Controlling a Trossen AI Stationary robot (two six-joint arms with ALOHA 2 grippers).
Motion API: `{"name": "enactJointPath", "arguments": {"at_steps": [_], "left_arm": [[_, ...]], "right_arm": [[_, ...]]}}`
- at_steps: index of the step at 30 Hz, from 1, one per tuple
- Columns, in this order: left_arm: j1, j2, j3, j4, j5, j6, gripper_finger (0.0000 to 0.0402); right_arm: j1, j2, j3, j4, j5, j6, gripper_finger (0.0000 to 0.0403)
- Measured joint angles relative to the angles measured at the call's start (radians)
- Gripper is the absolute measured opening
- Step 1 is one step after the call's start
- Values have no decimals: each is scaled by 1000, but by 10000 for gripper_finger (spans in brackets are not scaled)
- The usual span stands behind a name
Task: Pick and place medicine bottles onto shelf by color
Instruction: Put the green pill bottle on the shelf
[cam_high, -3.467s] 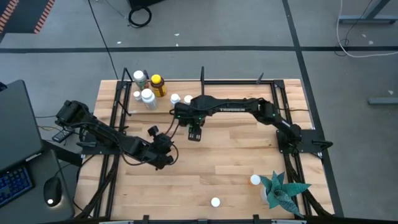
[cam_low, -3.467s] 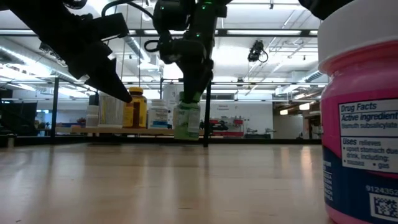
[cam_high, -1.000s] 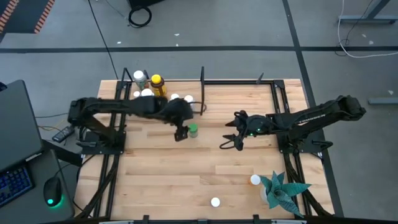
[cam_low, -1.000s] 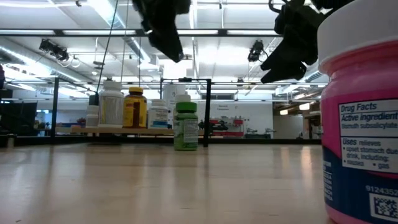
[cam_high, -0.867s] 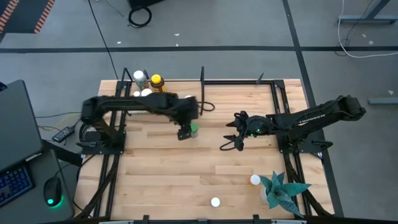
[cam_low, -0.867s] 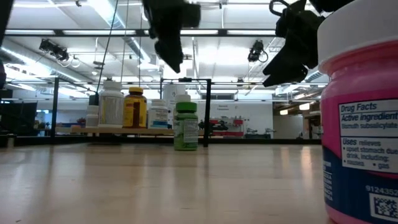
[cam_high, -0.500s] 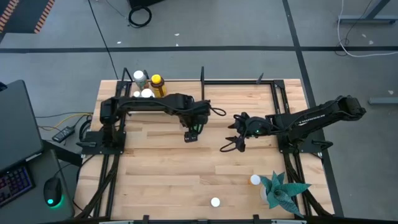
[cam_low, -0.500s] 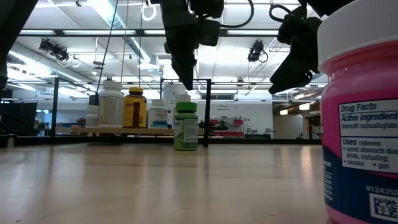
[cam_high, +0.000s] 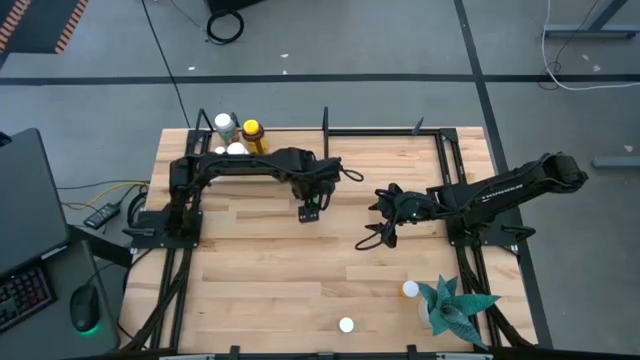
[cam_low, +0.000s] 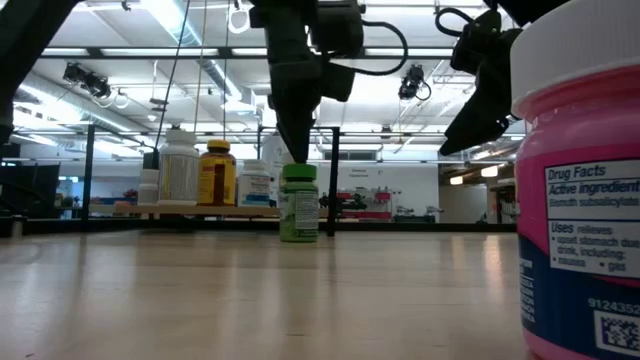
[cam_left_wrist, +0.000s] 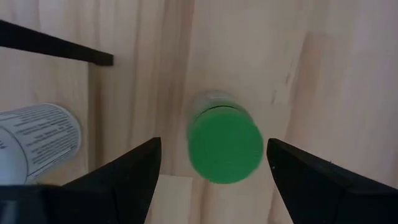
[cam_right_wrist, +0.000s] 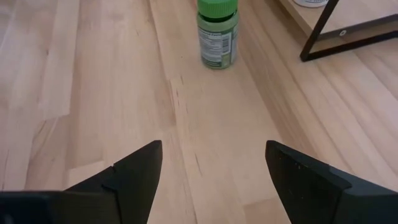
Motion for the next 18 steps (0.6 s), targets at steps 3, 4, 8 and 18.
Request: {"name": "enactJointPath", "arguments": {"at_steps": [3, 4, 8, 18], "left_arm": [[0, 0, 0, -1, 1, 0, 300], [-1, 0, 0, -2, 2, 0, 300], [-9, -1, -21, 16, 4, 4, 300], [-9, -1, -88, 85, 4, -14, 300]], "right_arm": [[0, 0, 0, 0, 0, 0, 291], [0, 0, 0, 0, 0, 0, 291], [0, 0, 0, 0, 0, 0, 291], [0, 0, 0, 0, -12, 2, 291]]}}
